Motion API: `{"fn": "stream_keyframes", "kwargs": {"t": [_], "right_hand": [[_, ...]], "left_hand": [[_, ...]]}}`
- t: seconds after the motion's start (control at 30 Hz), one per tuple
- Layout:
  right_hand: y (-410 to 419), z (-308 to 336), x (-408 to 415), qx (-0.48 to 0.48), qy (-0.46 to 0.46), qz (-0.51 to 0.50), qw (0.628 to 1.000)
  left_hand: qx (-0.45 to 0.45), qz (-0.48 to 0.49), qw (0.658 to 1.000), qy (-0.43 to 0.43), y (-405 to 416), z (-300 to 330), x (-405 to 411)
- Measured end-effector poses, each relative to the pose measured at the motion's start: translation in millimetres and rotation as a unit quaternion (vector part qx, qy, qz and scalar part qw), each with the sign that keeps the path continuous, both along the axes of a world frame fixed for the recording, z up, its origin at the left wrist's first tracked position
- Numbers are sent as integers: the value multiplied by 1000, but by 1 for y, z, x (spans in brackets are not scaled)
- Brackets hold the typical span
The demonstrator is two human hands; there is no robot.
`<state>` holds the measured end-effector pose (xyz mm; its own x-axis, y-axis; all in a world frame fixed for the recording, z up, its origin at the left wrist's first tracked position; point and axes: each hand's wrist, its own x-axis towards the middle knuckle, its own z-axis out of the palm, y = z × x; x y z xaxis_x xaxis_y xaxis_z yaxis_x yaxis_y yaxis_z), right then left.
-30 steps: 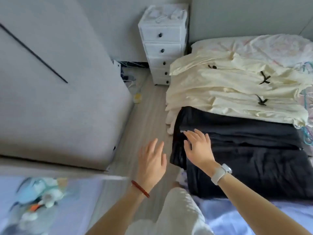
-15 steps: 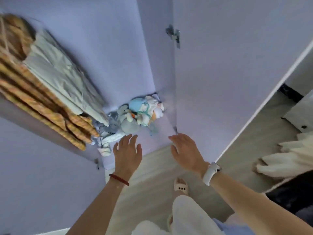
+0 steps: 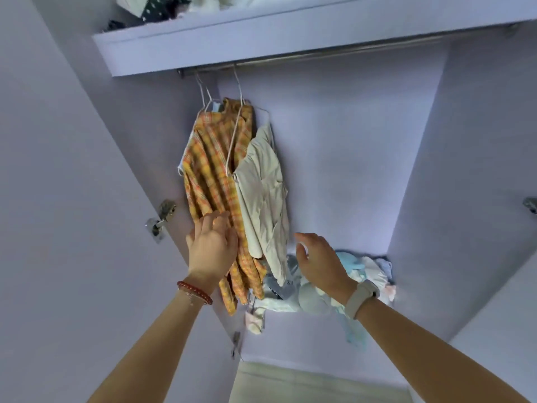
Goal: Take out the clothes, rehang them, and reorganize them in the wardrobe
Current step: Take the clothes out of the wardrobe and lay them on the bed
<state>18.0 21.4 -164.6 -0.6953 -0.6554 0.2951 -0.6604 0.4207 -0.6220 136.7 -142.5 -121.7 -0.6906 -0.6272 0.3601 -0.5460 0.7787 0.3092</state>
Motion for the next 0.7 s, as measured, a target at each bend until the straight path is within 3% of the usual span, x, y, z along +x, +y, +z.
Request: {"fn": "stream_keyframes", "kwargs": {"t": [0.13, 0.33, 0.4, 0.5, 0.53, 0.57, 0.67, 0.7], "right_hand": [[-81, 46, -46, -59, -35, 50, 996], [-195, 105, -76, -136, -226, 70, 962], [-226, 117, -82, -169, -355, 54, 918], [-252, 128, -89, -232, -518, 46, 822], [-257, 131, -90, -246, -525, 33, 814], [-262, 131, -95, -252, -501, -2, 828], [-267, 121, -110, -255, -313, -129, 906], [-264, 119, -114, -266, -262, -144, 917]], "left_hand": [[-14, 42, 998, 33, -54, 31, -31], [-7, 68, 998, 2, -114, 49, -53], [4, 69, 998, 1, -134, 51, -62], [2, 52, 999, 3, -161, 57, -81], [3, 47, 999, 0, -169, 57, -87], [8, 44, 999, -7, -176, 56, -94], [38, 49, 998, -20, -190, 48, -106], [40, 52, 998, -18, -194, 44, -108]]}}
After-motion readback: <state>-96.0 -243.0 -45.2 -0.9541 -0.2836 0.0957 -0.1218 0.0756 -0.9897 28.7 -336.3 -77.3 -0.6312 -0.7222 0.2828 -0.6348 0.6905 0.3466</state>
